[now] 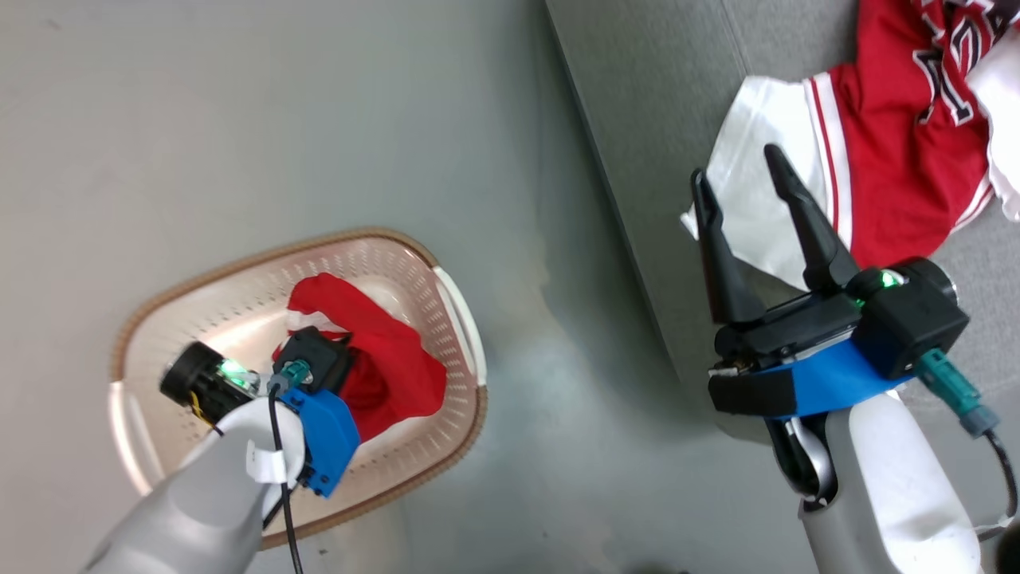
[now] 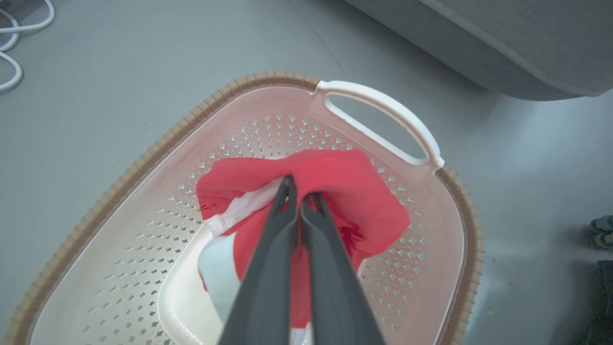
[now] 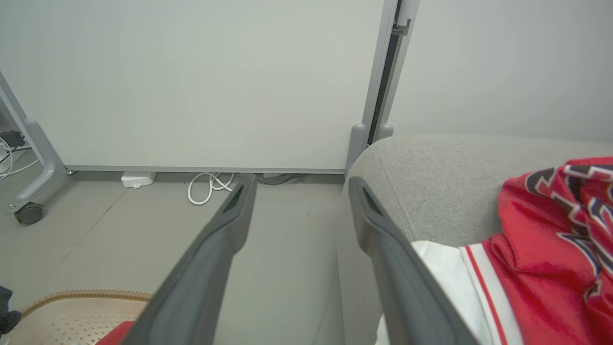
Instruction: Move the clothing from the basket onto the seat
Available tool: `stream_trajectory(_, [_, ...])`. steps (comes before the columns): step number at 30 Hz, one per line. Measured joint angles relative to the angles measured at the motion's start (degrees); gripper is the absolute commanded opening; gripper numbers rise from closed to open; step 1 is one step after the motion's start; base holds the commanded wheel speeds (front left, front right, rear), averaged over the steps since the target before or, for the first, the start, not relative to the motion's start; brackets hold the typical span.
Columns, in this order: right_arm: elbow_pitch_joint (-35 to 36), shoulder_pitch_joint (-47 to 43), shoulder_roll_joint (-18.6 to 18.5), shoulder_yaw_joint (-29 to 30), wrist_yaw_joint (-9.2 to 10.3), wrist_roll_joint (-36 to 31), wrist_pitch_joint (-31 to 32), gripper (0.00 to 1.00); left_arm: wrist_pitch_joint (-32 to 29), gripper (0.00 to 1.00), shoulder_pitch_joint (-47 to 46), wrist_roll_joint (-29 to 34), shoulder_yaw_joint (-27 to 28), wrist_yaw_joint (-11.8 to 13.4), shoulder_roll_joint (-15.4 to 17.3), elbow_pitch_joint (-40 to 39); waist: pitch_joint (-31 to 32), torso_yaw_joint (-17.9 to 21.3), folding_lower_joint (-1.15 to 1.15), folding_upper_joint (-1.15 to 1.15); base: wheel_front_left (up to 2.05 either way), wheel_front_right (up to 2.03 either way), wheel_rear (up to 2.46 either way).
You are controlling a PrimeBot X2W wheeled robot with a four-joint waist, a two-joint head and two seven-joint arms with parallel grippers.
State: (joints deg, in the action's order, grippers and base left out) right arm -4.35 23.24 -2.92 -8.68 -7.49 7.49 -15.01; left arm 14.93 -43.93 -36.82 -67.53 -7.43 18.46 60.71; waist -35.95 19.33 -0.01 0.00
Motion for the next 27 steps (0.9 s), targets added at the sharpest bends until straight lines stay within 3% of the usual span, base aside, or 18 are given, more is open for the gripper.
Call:
stream_trajectory(9, [0.7, -5.2, -0.4, 0.6, 0.00, -2.9, 3.0, 1.00, 0.1, 0.00, 10.1, 5.2, 12.4, 0.0, -2.8, -9.2, 10.4, -5.6, 0.00, 0.01, 0.00, 0.00, 0.00])
stream_trajectory(11, [1.2, -7.6, -0.6, 1.7, 0.00, -2.9, 4.0, 1.00, 0.1, 0.00, 12.7, 7.1, 14.1, 0.1, -5.4, -12.4, 14.1, -7.4, -0.01, 0.00, 0.00, 0.00, 0.00])
stream_trajectory(27, [4.7, -15.0, -1.3, 2.3, 0.00, -2.8, 9.4, 1.00, 0.1, 0.00, 17.9, 12.7, 19.8, 0.1, -8.0, -26.3, 29.8, -16.2, -0.01, 0.00, 0.00, 0.00, 0.00])
